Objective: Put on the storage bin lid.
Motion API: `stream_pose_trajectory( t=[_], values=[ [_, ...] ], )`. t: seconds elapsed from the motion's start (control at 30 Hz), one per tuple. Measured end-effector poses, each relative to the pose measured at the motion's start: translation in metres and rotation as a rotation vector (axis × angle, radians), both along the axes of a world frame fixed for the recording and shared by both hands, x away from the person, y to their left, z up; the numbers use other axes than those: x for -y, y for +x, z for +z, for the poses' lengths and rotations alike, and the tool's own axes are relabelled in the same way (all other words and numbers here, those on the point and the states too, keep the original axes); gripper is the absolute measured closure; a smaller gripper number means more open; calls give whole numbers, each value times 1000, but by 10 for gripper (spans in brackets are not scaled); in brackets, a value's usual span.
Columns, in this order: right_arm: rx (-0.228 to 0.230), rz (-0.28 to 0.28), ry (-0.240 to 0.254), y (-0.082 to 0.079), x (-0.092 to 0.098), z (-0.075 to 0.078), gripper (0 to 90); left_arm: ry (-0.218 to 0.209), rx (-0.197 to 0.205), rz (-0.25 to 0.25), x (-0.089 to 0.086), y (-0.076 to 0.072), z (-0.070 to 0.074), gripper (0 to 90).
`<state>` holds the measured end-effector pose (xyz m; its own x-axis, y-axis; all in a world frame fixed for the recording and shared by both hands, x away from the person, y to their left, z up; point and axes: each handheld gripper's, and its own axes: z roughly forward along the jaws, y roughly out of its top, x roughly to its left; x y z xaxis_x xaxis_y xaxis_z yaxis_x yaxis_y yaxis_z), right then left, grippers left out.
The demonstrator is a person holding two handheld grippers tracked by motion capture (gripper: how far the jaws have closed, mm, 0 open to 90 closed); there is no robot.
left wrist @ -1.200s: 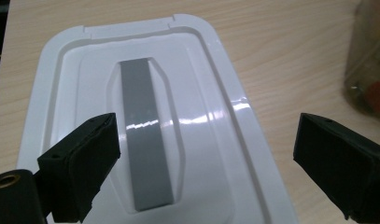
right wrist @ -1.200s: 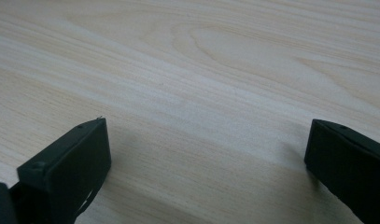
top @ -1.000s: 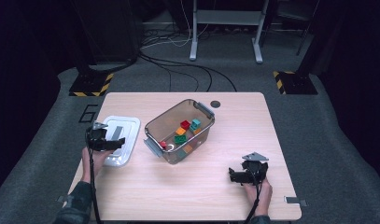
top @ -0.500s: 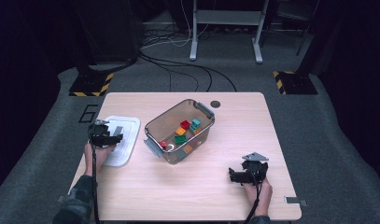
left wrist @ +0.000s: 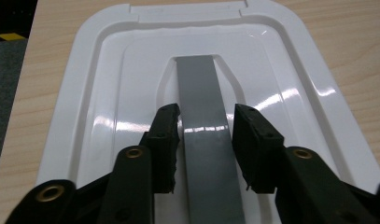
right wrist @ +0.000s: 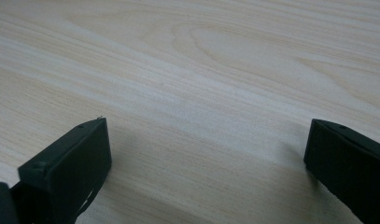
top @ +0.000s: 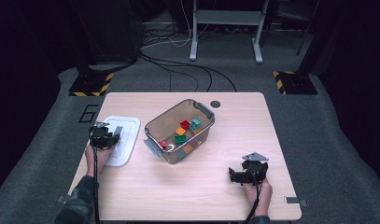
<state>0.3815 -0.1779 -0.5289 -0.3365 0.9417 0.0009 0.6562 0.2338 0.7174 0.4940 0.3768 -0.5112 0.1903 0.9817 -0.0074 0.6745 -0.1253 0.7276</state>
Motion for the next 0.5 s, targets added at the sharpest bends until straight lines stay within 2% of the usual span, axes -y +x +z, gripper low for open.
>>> stream_pose_trajectory(
  t=[0.07,0.2,0.33,0.5],
  values=[
    [0,0,0,0,0,0,0,14,16,17,4,-1,-1,649],
    [0,-1,0,0,0,0,0,15,9,18,3,-1,0,656],
    [0,-1,0,0,0,0,0,-10,6,21,0,-1,1,663],
    [0,-1,0,0,0,0,0,-22,6,5,-3,-1,2,665]
  ],
)
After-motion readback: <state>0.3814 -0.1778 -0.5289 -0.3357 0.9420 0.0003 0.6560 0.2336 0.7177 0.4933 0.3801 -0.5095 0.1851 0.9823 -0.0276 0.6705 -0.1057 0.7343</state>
